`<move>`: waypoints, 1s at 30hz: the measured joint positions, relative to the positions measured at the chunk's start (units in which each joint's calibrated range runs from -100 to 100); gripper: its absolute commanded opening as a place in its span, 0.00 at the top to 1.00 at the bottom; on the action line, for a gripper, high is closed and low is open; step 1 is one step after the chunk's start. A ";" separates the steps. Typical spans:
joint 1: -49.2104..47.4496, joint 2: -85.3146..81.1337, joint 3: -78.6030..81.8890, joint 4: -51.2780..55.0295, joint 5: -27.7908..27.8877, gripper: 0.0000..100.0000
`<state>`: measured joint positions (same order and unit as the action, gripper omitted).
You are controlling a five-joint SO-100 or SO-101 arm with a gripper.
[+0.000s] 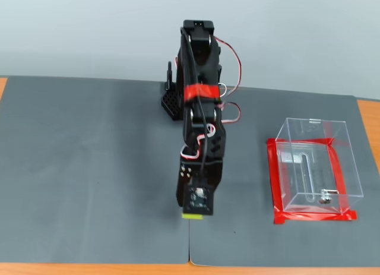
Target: Pick the green lego block and place it into the transparent box
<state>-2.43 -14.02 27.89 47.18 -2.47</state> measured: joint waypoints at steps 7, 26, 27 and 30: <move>0.96 -10.20 0.18 0.09 -0.05 0.94; -20.12 -16.23 -4.76 0.09 -0.15 0.94; -21.67 -16.23 -4.76 0.09 -0.15 0.94; -26.97 -16.23 -4.76 0.09 -0.10 0.94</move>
<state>-29.40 -30.25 23.13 47.27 -2.56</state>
